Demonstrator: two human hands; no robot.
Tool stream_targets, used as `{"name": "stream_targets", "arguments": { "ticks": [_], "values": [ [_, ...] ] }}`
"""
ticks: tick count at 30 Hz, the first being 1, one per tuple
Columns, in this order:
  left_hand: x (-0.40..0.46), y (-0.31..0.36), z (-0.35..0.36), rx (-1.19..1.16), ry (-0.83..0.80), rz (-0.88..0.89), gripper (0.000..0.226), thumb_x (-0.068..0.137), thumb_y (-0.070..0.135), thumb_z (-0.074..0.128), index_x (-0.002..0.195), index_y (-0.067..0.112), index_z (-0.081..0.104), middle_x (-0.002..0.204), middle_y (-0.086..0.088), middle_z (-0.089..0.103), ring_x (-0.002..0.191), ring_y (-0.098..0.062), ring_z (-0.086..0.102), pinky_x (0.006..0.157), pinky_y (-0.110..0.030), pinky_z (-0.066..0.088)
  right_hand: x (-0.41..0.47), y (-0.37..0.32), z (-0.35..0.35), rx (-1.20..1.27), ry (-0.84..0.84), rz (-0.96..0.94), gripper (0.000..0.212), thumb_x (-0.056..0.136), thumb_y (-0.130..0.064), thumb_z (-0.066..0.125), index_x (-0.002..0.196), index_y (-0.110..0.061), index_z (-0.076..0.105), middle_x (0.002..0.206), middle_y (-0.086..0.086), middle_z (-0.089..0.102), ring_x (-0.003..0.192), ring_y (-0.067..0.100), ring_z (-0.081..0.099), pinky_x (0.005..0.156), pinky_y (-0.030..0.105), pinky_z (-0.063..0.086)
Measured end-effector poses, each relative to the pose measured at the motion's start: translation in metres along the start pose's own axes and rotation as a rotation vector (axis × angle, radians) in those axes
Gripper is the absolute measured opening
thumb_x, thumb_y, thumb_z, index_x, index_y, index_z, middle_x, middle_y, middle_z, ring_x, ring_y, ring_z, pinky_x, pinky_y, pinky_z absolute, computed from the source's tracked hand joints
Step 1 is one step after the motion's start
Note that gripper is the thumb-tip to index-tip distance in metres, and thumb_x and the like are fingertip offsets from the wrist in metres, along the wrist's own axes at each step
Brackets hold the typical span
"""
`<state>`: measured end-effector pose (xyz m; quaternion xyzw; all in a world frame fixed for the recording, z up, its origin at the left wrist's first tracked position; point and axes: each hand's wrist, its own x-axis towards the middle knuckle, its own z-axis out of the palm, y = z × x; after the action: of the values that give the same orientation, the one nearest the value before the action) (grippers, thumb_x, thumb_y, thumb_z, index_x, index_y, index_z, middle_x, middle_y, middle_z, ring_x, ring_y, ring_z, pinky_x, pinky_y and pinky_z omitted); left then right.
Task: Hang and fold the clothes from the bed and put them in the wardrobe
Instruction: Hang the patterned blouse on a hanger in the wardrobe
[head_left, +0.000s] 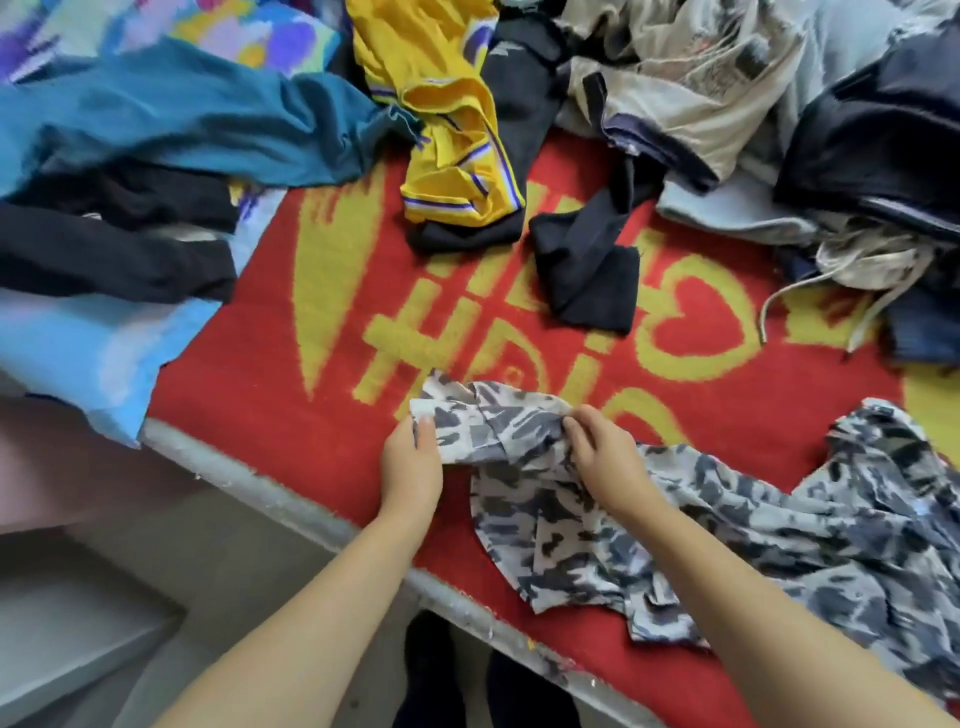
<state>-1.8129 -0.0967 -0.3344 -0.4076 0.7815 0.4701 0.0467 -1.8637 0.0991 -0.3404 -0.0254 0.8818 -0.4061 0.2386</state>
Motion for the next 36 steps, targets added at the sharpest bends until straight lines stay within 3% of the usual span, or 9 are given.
{"name": "stream_targets", "arguments": {
  "ticks": [3, 9, 12, 16, 21, 24, 27, 32, 36],
  "values": [
    [-0.006, 0.052, -0.045, -0.182, 0.015, 0.115, 0.029, 0.102, 0.020, 0.040, 0.082, 0.022, 0.062, 0.079, 0.008, 0.062, 0.069, 0.002, 0.058, 0.060, -0.011, 0.043, -0.010, -0.058, -0.038, 0.101, 0.057, -0.111, 0.027, 0.101, -0.022, 0.046, 0.076, -0.030, 0.053, 0.063, -0.015, 0.054, 0.062, -0.005, 0.050, 0.055, 0.011, 0.037],
    [-0.049, 0.166, -0.156, -0.376, -0.076, 0.338, 0.029, 0.101, 0.018, 0.041, 0.095, 0.018, 0.070, 0.095, -0.007, 0.071, 0.087, -0.023, 0.066, 0.076, -0.035, 0.050, -0.064, -0.216, -0.128, 0.285, 0.139, -0.202, 0.026, 0.099, -0.021, 0.048, 0.076, -0.026, 0.060, 0.062, -0.007, 0.046, 0.052, 0.001, 0.039, 0.050, 0.015, 0.032],
    [-0.089, 0.190, -0.199, -0.456, -0.247, 0.374, 0.026, 0.102, 0.026, 0.043, 0.091, 0.021, 0.066, 0.090, -0.001, 0.067, 0.080, -0.016, 0.061, 0.068, -0.029, 0.047, -0.110, -0.295, -0.167, 0.492, 0.159, -0.192, 0.028, 0.098, -0.028, 0.050, 0.075, -0.027, 0.067, 0.075, 0.008, 0.049, 0.072, 0.019, 0.048, 0.068, 0.040, 0.048],
    [-0.143, 0.162, -0.247, -0.359, -0.445, 0.441, 0.025, 0.095, 0.041, 0.047, 0.100, 0.021, 0.062, 0.079, 0.006, 0.065, 0.075, -0.008, 0.060, 0.063, -0.017, 0.049, -0.172, -0.396, -0.188, 0.777, 0.188, -0.272, 0.023, 0.099, -0.021, 0.050, 0.080, -0.019, 0.063, 0.076, 0.006, 0.064, 0.073, 0.021, 0.063, 0.079, 0.043, 0.053],
    [-0.180, 0.082, -0.302, -0.179, -0.597, 0.314, 0.085, 0.061, 0.061, 0.079, 0.130, 0.028, 0.044, 0.128, 0.004, 0.055, 0.109, 0.001, 0.055, 0.086, -0.007, 0.042, -0.250, -0.506, -0.178, 1.035, 0.056, -0.457, 0.026, 0.101, -0.009, 0.043, 0.078, -0.007, 0.055, 0.069, 0.010, 0.054, 0.062, 0.021, 0.056, 0.068, 0.036, 0.050],
    [-0.189, 0.059, -0.320, 0.285, -0.307, 0.548, 0.103, 0.076, 0.056, 0.070, 0.149, 0.035, 0.002, 0.156, 0.010, 0.013, 0.137, -0.002, 0.017, 0.108, -0.013, 0.017, -0.288, -0.555, -0.169, 1.120, -0.060, -0.455, 0.019, 0.099, -0.008, 0.045, 0.089, 0.001, 0.059, 0.090, 0.023, 0.061, 0.082, 0.035, 0.061, 0.084, 0.050, 0.052],
    [-0.200, 0.085, -0.348, 0.300, 0.064, 0.635, 0.103, 0.075, 0.060, 0.068, 0.152, 0.025, 0.010, 0.158, 0.002, 0.012, 0.144, -0.017, 0.016, 0.117, -0.030, 0.018, -0.315, -0.587, -0.158, 1.193, -0.224, -0.413, 0.022, 0.101, -0.011, 0.041, 0.110, 0.002, 0.055, 0.120, 0.028, 0.057, 0.110, 0.038, 0.058, 0.102, 0.051, 0.044],
    [-0.232, 0.125, -0.413, -0.189, 0.011, 0.278, 0.047, 0.101, 0.029, 0.044, 0.138, 0.001, 0.043, 0.146, -0.017, 0.042, 0.129, -0.031, 0.044, 0.104, -0.032, 0.036, -0.348, -0.612, -0.136, 1.194, -0.508, -0.488, 0.028, 0.101, -0.010, 0.038, 0.080, -0.004, 0.056, 0.076, 0.010, 0.059, 0.067, 0.020, 0.060, 0.068, 0.031, 0.056],
    [-0.263, 0.145, -0.446, -0.924, -0.028, 0.044, 0.022, 0.099, 0.010, 0.041, 0.111, 0.002, 0.058, 0.092, -0.003, 0.072, 0.076, -0.018, 0.068, 0.058, -0.025, 0.055, -0.346, -0.603, -0.100, 0.732, -0.517, -0.741, 0.025, 0.100, -0.006, 0.042, 0.119, -0.002, 0.058, 0.085, 0.005, 0.065, 0.070, 0.012, 0.061, 0.065, 0.021, 0.049]
  ]
}}
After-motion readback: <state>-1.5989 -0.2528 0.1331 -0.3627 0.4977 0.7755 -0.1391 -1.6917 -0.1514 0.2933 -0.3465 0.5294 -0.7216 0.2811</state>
